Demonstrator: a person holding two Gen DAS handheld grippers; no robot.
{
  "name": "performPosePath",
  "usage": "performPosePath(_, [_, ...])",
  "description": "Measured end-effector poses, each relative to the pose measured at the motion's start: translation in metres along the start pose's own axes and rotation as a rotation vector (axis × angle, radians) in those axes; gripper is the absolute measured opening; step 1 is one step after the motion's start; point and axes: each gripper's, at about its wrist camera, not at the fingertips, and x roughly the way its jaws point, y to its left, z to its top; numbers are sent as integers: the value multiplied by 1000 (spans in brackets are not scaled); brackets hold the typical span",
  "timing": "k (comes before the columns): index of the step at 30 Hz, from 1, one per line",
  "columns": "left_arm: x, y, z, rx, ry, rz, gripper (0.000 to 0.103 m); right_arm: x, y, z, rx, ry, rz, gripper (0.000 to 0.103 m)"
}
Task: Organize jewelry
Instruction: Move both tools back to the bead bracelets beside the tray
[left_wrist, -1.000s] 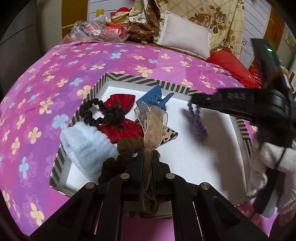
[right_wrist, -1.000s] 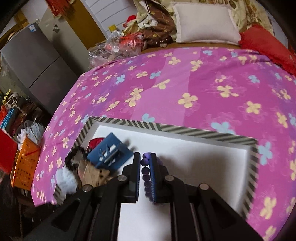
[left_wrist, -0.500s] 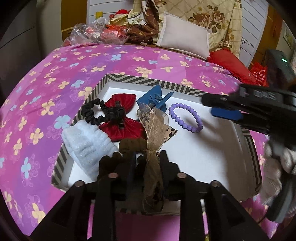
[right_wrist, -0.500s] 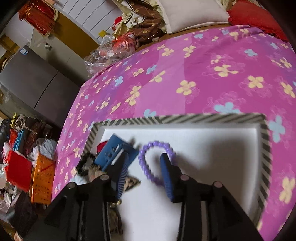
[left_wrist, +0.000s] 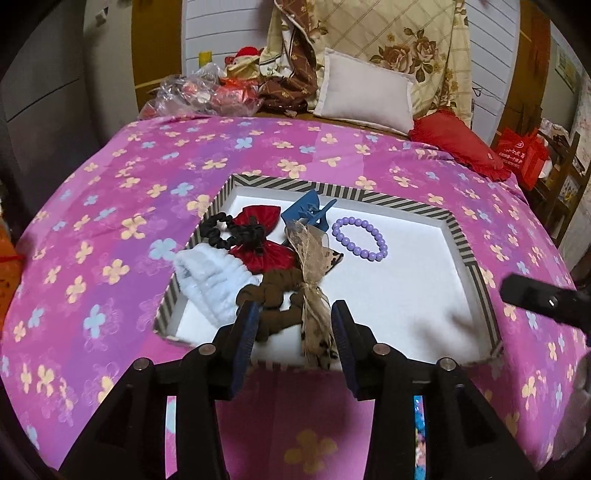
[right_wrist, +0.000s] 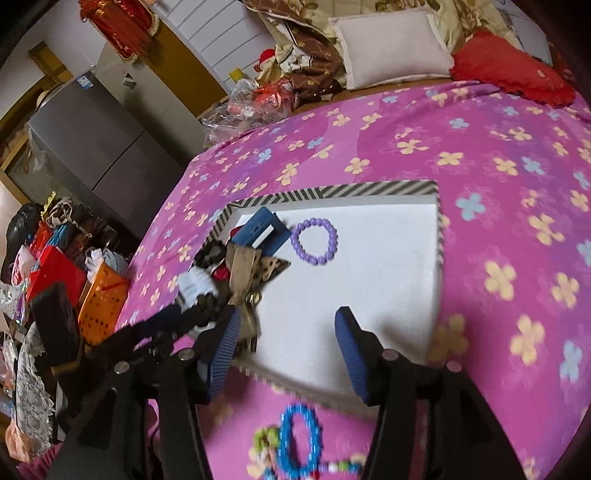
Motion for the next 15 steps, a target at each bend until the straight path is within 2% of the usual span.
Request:
performPosePath(5, [-15,-6,-11,2,-3,-8,42,-26,6,-28,-4,-26,-1,63])
performPosePath(15, [-40,-18,-36,19,-11,2,42,-56,27,-78,-77,-61,-73,67])
